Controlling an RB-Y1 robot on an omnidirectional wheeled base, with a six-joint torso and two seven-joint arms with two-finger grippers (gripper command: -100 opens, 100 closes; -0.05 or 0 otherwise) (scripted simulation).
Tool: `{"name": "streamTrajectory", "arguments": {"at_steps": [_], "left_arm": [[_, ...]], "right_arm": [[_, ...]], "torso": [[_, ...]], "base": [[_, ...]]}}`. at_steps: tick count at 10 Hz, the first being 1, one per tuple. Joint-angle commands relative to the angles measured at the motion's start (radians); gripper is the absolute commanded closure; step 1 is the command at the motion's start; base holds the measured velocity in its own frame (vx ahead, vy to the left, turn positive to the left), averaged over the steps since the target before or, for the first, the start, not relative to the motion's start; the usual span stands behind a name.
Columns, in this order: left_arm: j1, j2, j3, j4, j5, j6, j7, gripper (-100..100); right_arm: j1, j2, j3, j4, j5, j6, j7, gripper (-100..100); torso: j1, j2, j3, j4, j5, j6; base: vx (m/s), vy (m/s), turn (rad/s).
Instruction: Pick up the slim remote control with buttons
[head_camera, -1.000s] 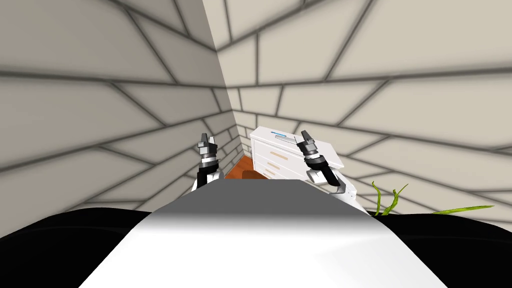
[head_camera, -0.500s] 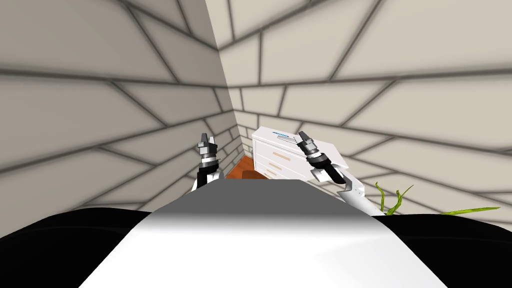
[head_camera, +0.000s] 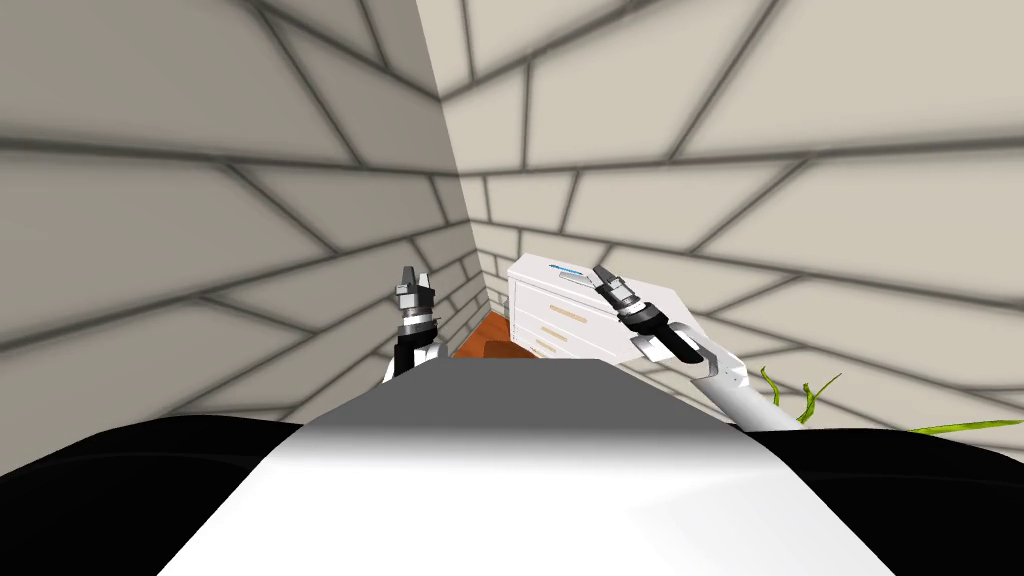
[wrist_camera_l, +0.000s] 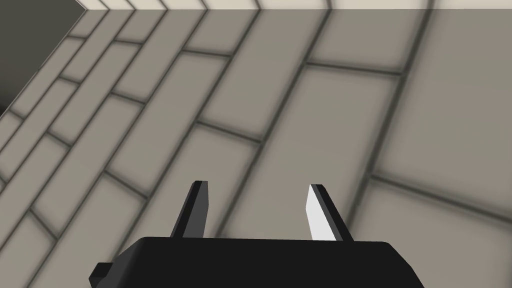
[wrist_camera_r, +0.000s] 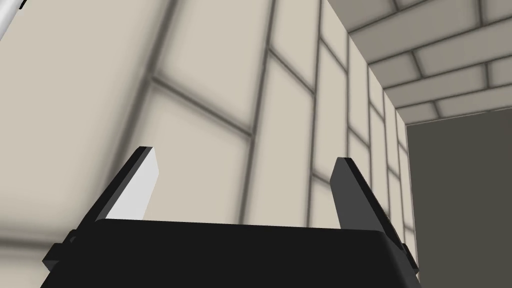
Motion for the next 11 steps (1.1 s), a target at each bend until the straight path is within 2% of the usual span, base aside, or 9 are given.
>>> {"name": "streamTrajectory", "arguments": {"at_steps": [1,2,4,5,7,8,10,11], "left_arm": [[0.0,0.0,0.0,0.0,0.0,0.0,0.0,0],[0.0,0.0,0.0,0.0,0.0,0.0,0.0,0],[0.0,0.0,0.0,0.0,0.0,0.0,0.0,0],[0.0,0.0,0.0,0.0,0.0,0.0,0.0,0],[0.0,0.0,0.0,0.0,0.0,0.0,0.0,0],[0.0,0.0,0.0,0.0,0.0,0.0,0.0,0],[0.0,0.0,0.0,0.0,0.0,0.0,0.0,0],[0.0,0.0,0.0,0.0,0.0,0.0,0.0,0]], "right_arm": [[0.001,-0.038,0.0,0.002,0.001,-0.002,-0.001,-100],[0.001,-0.074,0.005,0.03,0.014,-0.017,-0.008,-100],[0.001,-0.123,0.005,0.03,0.014,-0.017,-0.008,-100],[0.003,-0.16,0.011,0.058,0.029,-0.034,-0.014,-100],[0.003,-0.21,0.011,0.058,0.029,-0.034,-0.014,-100],[0.006,-0.245,0.019,0.088,0.046,-0.052,-0.021,-100],[0.006,-0.298,0.019,0.088,0.046,-0.052,-0.021,-100],[0.01,-0.331,0.026,0.118,0.065,-0.071,-0.027,-100]], "torso": [[0.0,0.0,0.0,0.0,0.0,0.0],[-0.001,0.001,0.0,0.0,0.0,0.0],[0.0,0.0,0.0,0.0,0.0,0.0],[-0.001,0.0,0.0,0.0,0.0,0.0],[0.0,0.0,0.0,0.0,0.0,0.0],[-0.001,0.0,0.0,0.0,0.0,0.0],[0.0,0.0,0.0,0.0,0.0,0.0],[-0.002,0.0,0.0,0.0,0.0,0.0]], "base": [[0.005,0.028,-0.003],[0.015,0.049,0.017],[0.018,0.038,-0.001],[0.023,0.044,0.021],[0.015,0.036,0.002],[0.024,0.049,0.03],[0.016,0.033,0.002],[0.023,0.035,0.031]]}}
